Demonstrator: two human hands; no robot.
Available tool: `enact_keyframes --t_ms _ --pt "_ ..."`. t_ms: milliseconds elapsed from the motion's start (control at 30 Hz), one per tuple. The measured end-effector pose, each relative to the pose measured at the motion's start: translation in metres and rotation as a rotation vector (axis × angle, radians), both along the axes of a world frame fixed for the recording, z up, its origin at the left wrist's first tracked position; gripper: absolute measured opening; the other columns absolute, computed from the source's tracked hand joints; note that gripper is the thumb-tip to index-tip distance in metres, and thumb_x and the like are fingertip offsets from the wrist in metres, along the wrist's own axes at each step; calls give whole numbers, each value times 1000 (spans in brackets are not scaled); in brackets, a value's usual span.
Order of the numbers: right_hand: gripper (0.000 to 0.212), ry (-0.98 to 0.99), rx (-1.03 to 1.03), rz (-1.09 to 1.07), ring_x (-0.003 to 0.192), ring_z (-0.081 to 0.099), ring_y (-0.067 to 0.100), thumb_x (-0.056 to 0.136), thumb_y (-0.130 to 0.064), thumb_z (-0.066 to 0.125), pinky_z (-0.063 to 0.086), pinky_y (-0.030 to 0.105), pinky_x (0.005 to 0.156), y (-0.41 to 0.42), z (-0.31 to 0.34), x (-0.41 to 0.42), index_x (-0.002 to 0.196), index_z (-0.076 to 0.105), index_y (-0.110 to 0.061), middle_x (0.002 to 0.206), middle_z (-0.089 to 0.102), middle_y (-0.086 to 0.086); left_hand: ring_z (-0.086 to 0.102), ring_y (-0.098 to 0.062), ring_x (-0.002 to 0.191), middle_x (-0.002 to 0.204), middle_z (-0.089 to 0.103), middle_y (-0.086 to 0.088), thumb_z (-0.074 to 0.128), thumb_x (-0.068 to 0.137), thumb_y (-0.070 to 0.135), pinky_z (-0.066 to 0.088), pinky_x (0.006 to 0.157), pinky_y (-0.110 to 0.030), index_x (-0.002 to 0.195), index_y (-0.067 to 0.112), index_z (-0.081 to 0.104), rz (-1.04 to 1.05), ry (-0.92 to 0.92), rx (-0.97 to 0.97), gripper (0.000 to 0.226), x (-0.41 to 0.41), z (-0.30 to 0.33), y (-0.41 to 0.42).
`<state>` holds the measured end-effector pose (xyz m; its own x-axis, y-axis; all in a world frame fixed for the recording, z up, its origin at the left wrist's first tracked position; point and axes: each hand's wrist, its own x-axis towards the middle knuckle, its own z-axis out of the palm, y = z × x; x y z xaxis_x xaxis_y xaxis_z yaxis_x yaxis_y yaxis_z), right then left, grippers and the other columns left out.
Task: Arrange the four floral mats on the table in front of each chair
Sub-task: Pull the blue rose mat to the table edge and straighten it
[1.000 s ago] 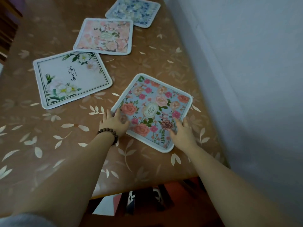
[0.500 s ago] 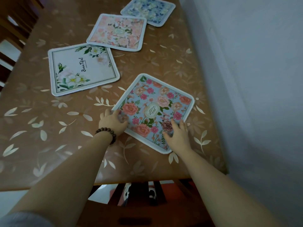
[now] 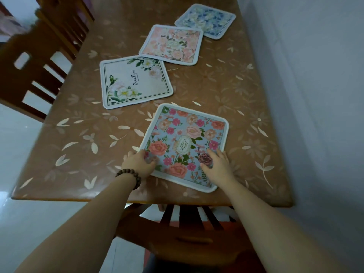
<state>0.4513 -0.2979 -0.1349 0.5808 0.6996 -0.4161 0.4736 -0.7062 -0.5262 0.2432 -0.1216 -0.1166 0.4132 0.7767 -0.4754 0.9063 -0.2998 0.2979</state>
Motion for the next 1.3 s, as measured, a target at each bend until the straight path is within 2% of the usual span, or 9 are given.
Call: enact_keyframes --t_ms 133,267,400,667,800,1000,1067,1233,1300 --pt "89 80 73 -94 146 6 24 82 -52 65 25 44 112 -13 4 -7 150 14 -29 160 -2 3 42 -35 119 129 43 -16 57 78 65 42 97 -47 140 21 33 -40 -45 -41 80 -16 2 11" --pt "117 117 -39 -78 146 -4 28 66 -63 72 21 49 114 -22 3 -28 150 -4 -32 156 -23 4 13 -34 139 147 22 -16 62 75 60 26 111 -49 150 22 8 -179 -52 -17 100 -18 -7 10" --pt "127 103 -103 -60 145 -9 32 61 -63 76 17 52 114 -24 0 -46 148 -14 -36 154 -29 7 -13 -32 143 156 -12 -16 66 69 63 9 117 -47 149 32 -6 -209 -19 -86 112 -18 -19 2" --pt "126 63 -90 -47 146 -3 30 61 -60 78 19 49 115 -27 0 -41 148 -9 -37 157 -20 9 25 -30 132 136 24 -6 75 62 58 29 110 -49 149 31 11 -217 -98 -61 111 -21 -15 -10" --pt "123 63 -81 -20 145 12 30 61 -54 81 27 49 113 -27 4 -20 149 -4 -38 158 -16 7 28 -31 133 141 24 -6 77 59 59 34 107 -49 149 34 10 -190 -84 -106 114 -18 -13 -22" --pt "118 73 -19 21 145 8 30 63 -50 82 22 51 115 -28 8 14 150 4 -37 159 -9 6 41 -32 126 141 31 -6 70 67 49 43 100 -49 146 40 9 -151 -99 -99 100 -18 -14 -43" --pt "122 65 -51 34 146 5 30 61 -53 82 20 54 114 -31 7 19 149 -1 -38 159 -12 7 31 -34 134 149 21 -9 70 67 50 37 105 -50 147 36 5 -136 -82 -54 104 -18 -15 -45" --pt "140 -27 -201 70 142 -23 30 53 -68 77 4 52 115 -40 -1 13 146 -21 -32 156 -20 14 -6 -30 145 157 -7 -15 73 62 65 7 117 -46 148 16 -15 -99 26 23 132 -12 -20 -47" --pt "143 -44 -228 87 142 -24 28 52 -70 76 3 52 115 -42 -4 8 145 -24 -29 156 -22 12 -11 -26 144 157 -13 -12 75 54 70 3 118 -45 146 11 -20 -96 51 29 144 -10 -24 -48"
